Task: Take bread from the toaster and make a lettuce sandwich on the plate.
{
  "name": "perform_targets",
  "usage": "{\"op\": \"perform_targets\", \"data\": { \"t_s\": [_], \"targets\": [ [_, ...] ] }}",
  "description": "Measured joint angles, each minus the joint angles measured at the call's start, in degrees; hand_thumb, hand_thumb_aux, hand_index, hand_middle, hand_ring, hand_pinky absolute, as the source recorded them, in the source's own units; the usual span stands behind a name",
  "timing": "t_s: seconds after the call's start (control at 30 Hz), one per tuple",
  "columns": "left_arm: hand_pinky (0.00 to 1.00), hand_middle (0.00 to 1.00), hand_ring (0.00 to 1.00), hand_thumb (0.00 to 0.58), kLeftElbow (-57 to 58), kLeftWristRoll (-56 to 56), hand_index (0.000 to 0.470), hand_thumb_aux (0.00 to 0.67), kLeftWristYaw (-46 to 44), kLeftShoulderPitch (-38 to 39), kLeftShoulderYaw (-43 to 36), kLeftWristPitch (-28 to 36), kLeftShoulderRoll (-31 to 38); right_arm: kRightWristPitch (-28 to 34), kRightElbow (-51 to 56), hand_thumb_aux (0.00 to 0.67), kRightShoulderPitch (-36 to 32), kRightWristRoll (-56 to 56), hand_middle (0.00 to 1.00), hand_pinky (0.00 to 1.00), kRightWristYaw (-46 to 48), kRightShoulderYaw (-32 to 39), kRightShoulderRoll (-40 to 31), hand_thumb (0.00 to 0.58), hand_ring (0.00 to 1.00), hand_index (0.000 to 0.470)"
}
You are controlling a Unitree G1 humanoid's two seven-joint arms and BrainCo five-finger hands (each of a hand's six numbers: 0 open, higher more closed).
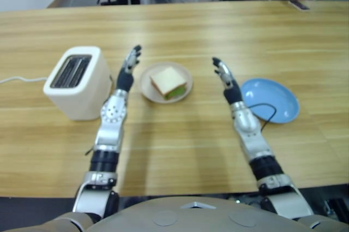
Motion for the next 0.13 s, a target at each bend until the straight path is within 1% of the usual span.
{"op": "perform_targets", "data": {
  "t_s": [0.13],
  "targets": [
    [0.00, 0.00, 0.00, 0.000, 9.5, -1.9, 0.000, 0.000, 1.0, -3.3, 2.1, -5.4, 0.1, -0.1, 5.6, 0.000, -2.4, 2.3, 0.00, 0.00, 0.7, -3.4, 2.4, 0.000, 0.00, 0.000]
  ]
}}
